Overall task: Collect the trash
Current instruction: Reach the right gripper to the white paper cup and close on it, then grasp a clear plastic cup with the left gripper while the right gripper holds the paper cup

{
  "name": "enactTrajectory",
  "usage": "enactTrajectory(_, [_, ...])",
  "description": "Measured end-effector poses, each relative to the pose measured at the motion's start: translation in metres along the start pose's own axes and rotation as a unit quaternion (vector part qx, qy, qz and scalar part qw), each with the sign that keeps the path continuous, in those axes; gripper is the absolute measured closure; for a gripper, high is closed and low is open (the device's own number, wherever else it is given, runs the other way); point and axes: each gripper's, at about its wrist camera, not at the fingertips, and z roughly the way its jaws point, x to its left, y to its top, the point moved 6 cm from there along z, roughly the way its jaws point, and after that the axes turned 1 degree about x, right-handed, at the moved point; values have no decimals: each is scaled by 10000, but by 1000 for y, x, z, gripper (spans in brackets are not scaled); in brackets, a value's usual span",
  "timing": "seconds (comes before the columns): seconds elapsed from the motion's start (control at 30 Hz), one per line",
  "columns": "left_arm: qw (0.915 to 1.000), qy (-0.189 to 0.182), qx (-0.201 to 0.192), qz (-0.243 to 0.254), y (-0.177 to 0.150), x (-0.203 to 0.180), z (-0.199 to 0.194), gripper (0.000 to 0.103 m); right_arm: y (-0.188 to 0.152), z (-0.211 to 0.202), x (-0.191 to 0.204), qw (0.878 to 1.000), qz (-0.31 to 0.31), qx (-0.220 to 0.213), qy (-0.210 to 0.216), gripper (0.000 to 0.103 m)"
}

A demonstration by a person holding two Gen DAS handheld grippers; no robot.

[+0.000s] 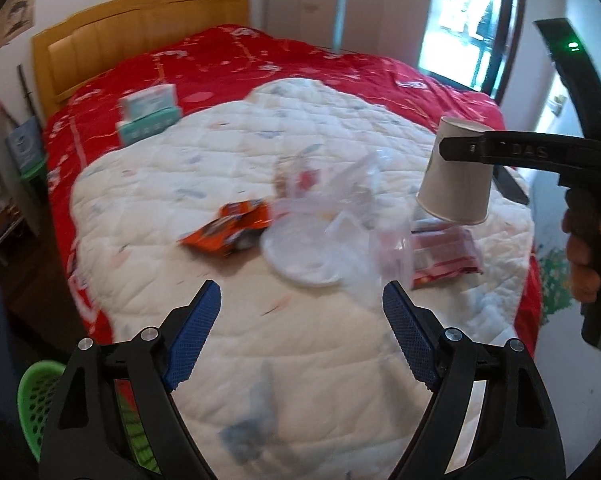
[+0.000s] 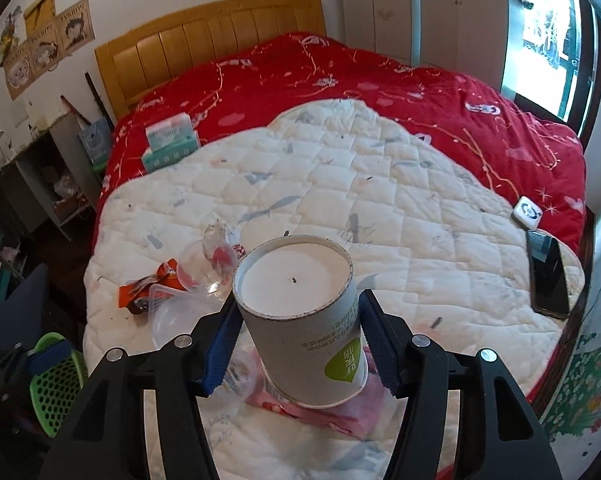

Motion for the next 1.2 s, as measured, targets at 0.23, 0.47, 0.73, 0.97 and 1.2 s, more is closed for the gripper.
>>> enactTrajectory(0.23, [9983,-471,34,354,7,-39,14,31,-6,-27,-16,9997,76,-234,13,46])
enactTrajectory(0.47, [9952,-773,144,585,3,-68,26,40,-17,-40,-36,9992,223,-327,7,46])
enactTrajectory(0.73, [9959,-481,476,596,6,-69,61,40,-26,-46,-49,9988,325,-348,69,46])
enactTrajectory(0.97, [9966,-371,506,542,5,-66,67,56,-36,-49,-49,9987,366,-329,135,46])
enactTrajectory(1.2, [9968,-640,369,308,0,-61,40,81,-44,-66,-35,9982,359,-436,225,46])
